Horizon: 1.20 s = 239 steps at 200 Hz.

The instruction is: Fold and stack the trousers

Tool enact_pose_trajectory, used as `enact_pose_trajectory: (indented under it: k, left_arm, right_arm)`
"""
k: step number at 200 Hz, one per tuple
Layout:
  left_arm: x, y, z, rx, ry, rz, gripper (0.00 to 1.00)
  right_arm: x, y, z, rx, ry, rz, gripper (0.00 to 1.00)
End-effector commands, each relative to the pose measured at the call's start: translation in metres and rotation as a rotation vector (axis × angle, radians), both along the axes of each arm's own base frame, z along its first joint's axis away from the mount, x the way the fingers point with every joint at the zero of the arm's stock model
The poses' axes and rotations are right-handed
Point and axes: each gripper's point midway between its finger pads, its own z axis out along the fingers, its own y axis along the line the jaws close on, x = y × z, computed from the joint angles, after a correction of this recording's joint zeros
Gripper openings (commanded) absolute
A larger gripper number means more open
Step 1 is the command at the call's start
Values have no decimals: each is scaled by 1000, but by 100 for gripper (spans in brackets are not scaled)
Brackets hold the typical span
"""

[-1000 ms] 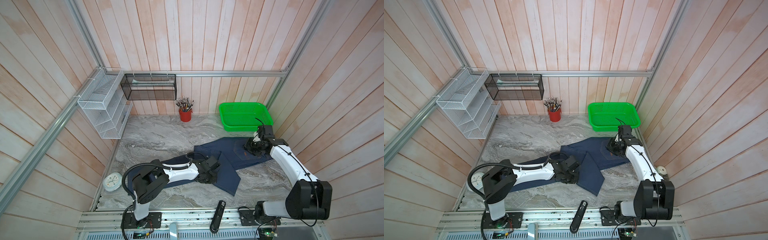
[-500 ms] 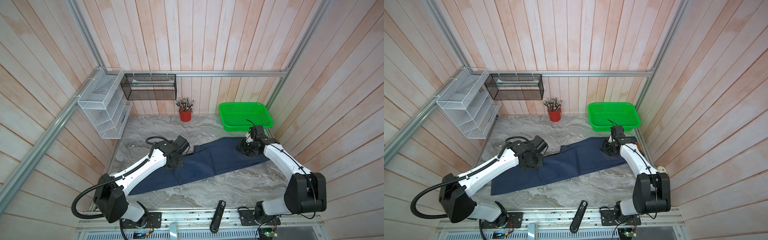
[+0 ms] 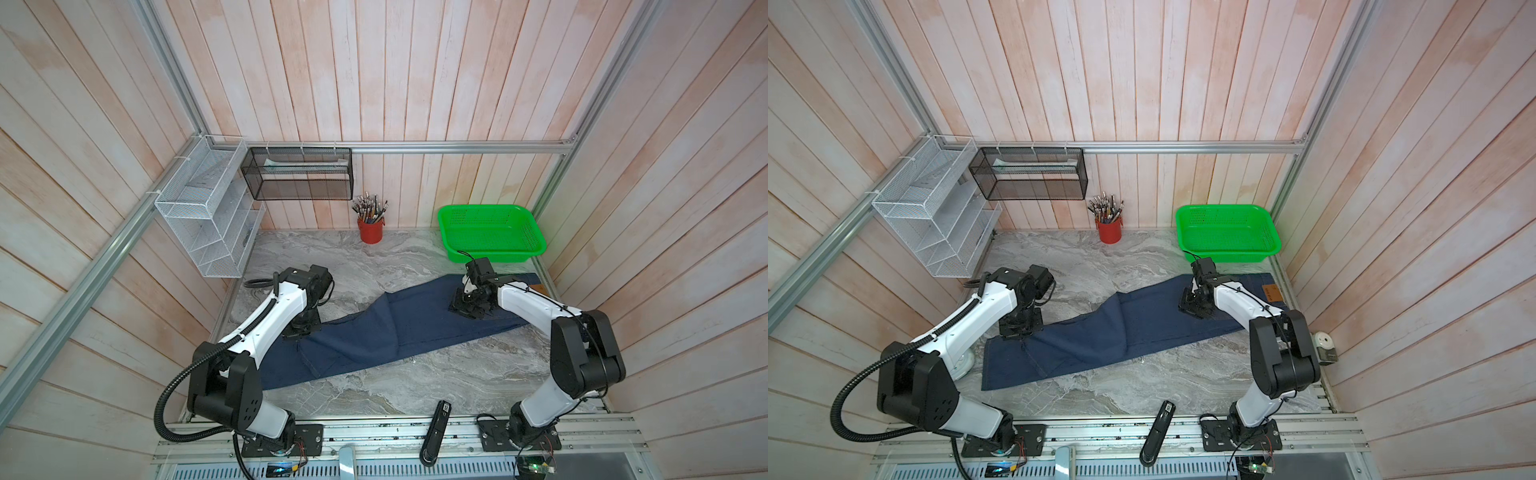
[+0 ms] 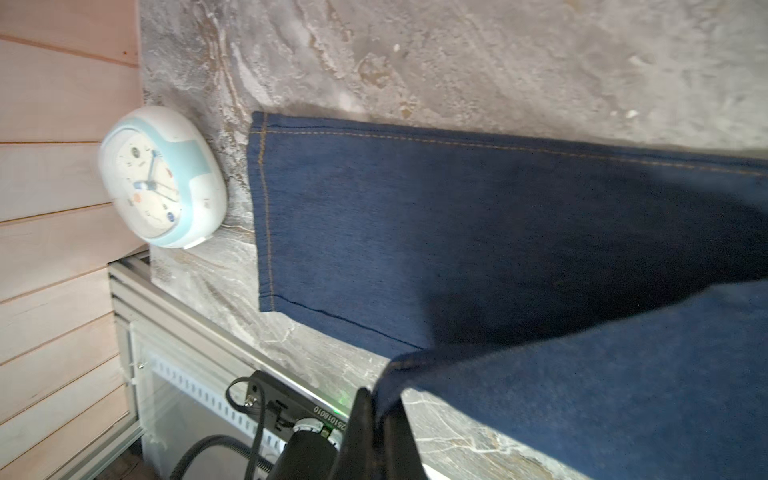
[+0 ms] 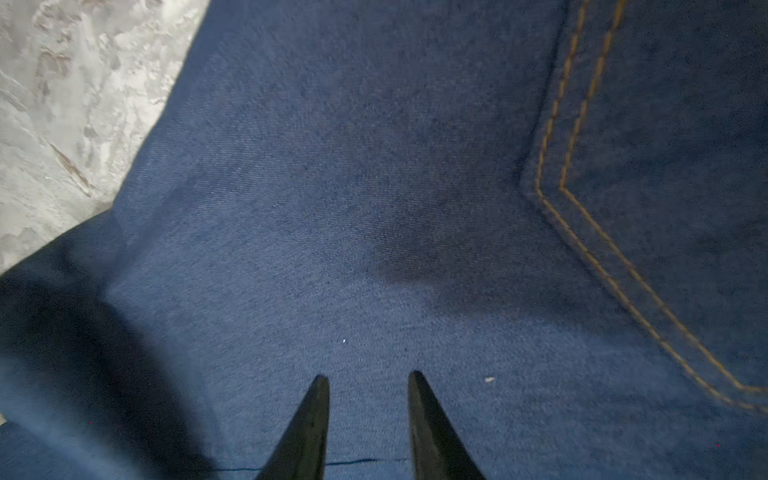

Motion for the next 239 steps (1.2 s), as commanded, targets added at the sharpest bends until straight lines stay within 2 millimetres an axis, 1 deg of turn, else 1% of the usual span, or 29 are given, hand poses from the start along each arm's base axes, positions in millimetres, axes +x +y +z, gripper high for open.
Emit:
enact_pose_trajectory:
  k: [1,16,31,55,70,85,104,121,138,157,165,175,185,196,203,215,225,239]
  left_arm:
    - [0,28,26,104,7,5,0]
    - [3,35,38,119,-10,14,0]
    - [8,31,47,80,-42,7,0]
    - [12,18,62,-11,-109,4,0]
    - [9,14,67,-45,-126,0,0]
    - [3,17,61,-42,-111,16,0]
    - [-8,28,41,2,-29,53,0]
    - [-9,40,28,66,28,79,0]
    - [0,51,27,117,38,107,2]
    - [18,62,27,148,45,131,2]
    - [28,62,26,150,46,130,2]
    - [41,57,27,126,38,126,2]
    - [55,43,24,74,20,104,0]
    - [67,15,19,3,8,51,0]
    - [74,-12,13,-71,4,-5,0]
    - [81,-66,5,-221,-10,-96,0]
    - [82,-113,1,-334,-17,-168,0]
    - [80,-170,-4,-457,-6,-243,0]
  right_arm:
    - [5,-4,-11,-53,4,13,33]
    - [7,-8,-16,-83,15,13,33]
    - [8,-8,-16,-88,13,22,33]
    - [10,0,0,-46,-28,31,33]
    - [10,4,12,-33,-55,40,33]
    - [10,5,21,-32,-64,43,33]
    - [10,4,25,-40,-67,47,33]
    - [10,4,27,-41,-71,49,33]
    - [10,5,27,-35,-69,51,34]
    - [10,6,27,-32,-74,50,33]
    - [11,6,27,-33,-73,51,33]
    - [12,6,28,-33,-76,53,33]
    - [12,6,28,-33,-74,53,33]
    - [13,7,30,-32,-79,53,34]
    - [14,7,30,-34,-79,52,33]
    - [17,6,31,-38,-85,48,33]
    - [18,6,32,-39,-87,47,33]
    - [21,5,34,-41,-92,47,33]
